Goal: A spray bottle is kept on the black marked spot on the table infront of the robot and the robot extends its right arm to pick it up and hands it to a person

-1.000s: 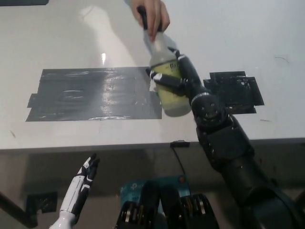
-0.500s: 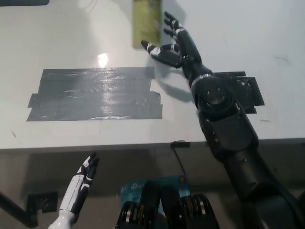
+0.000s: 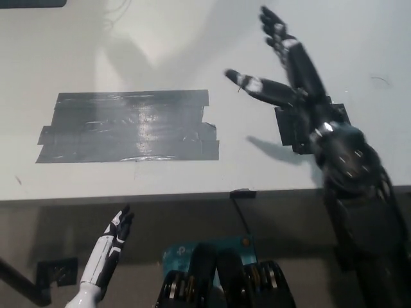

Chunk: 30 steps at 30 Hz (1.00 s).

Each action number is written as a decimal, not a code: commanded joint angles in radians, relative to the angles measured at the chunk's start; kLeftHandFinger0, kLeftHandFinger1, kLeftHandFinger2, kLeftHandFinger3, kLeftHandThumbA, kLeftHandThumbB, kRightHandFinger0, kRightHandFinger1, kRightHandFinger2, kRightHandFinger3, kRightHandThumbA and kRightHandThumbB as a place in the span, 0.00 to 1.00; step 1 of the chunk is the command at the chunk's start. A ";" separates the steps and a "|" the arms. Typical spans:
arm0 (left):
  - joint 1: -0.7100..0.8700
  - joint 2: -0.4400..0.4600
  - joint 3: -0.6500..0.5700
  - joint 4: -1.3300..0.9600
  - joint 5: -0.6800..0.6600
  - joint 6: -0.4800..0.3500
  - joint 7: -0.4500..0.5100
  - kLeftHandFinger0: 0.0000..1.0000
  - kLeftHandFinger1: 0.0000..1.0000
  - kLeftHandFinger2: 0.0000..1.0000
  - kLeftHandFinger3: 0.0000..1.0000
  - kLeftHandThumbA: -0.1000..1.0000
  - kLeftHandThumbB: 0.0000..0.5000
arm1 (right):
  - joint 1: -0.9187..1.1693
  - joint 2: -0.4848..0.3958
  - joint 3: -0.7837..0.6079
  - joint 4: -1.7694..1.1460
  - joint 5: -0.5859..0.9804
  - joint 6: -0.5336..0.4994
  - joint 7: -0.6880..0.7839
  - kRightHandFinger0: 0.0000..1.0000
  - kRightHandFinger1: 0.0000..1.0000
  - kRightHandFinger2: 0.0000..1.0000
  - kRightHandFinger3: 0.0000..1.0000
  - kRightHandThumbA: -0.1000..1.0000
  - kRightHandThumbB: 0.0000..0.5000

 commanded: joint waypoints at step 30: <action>0.092 0.001 -0.016 -0.019 0.022 -0.050 0.011 1.00 1.00 1.00 1.00 1.00 1.00 | 0.703 -0.063 0.016 -0.091 0.080 -0.219 0.082 1.00 1.00 1.00 1.00 0.86 0.82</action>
